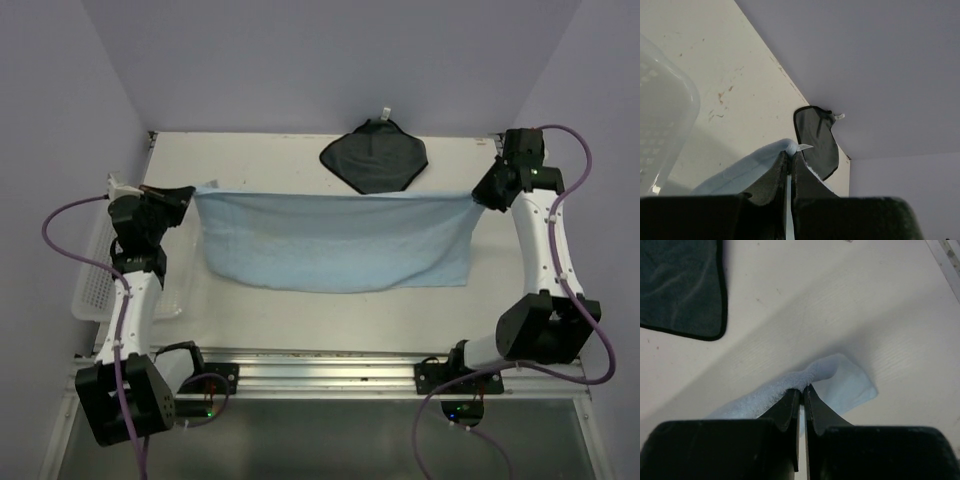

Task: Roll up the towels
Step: Flatten the towel, then fold the towel

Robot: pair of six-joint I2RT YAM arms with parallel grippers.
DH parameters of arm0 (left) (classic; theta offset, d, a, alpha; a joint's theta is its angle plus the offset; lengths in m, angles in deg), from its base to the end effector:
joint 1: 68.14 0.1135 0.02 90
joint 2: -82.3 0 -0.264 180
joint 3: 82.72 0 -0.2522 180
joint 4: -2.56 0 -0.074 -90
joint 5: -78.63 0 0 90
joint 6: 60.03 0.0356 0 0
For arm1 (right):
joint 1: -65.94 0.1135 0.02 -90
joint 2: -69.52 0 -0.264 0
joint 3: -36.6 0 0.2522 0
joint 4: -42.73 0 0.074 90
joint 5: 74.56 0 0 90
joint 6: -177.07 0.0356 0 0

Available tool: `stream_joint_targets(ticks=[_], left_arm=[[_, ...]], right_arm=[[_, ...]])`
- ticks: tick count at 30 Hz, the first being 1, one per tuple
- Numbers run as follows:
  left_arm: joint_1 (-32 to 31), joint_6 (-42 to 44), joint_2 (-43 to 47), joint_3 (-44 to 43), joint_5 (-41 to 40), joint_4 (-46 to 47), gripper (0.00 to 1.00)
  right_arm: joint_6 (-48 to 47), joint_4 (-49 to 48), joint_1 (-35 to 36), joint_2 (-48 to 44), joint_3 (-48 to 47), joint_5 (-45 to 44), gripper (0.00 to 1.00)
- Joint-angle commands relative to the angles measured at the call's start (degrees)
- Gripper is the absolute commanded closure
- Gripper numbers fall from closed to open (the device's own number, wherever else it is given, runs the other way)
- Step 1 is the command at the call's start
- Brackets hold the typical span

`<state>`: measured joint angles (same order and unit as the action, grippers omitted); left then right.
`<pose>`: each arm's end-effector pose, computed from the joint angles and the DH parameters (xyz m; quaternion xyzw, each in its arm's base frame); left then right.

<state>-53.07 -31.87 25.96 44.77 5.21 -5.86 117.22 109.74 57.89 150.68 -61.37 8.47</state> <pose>0.2257 0.0502 0.2935 -0.4082 0.6596 -0.3495 0.5255 0.2874 -0.0450 0.3633 0.3267 0.8801 0.0090 0.3444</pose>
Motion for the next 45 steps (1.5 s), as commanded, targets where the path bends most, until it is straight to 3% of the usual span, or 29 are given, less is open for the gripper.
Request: stream_joint_targets(ticks=[1, 7, 13, 29, 34, 45], left_arm=[[-2.8, 2.7, -6.6, -4.0, -1.3, 12.8, 1.0], [-6.3, 3.9, -16.2, -6.5, -2.6, 17.5, 1.0], [-6.4, 5.7, -18.5, -5.1, -3.5, 18.3, 1.0], [-6.0, 11.3, -16.1, -0.5, -2.1, 12.4, 1.0], [-5.9, 13.7, -15.6, -0.9, -4.2, 6.6, 1.0], [-5.9, 16.0, -14.5, 3.3, -3.0, 7.0, 1.0]], right_arm=[[0.8, -9.9, -0.3, 4.4, -1.9, 1.8, 1.0], [-0.7, -11.2, -0.3, 12.8, -5.5, 1.5, 1.0], [-3.5, -11.8, -0.3, 14.8, -3.4, 0.4, 1.0], [-7.1, -10.1, -0.4, 10.1, 6.6, -4.1, 1.0], [-8.3, -9.8, -0.3, 8.2, 10.6, -5.0, 0.99], [-9.1, -10.5, -0.3, 8.7, 15.8, -5.6, 0.98]])
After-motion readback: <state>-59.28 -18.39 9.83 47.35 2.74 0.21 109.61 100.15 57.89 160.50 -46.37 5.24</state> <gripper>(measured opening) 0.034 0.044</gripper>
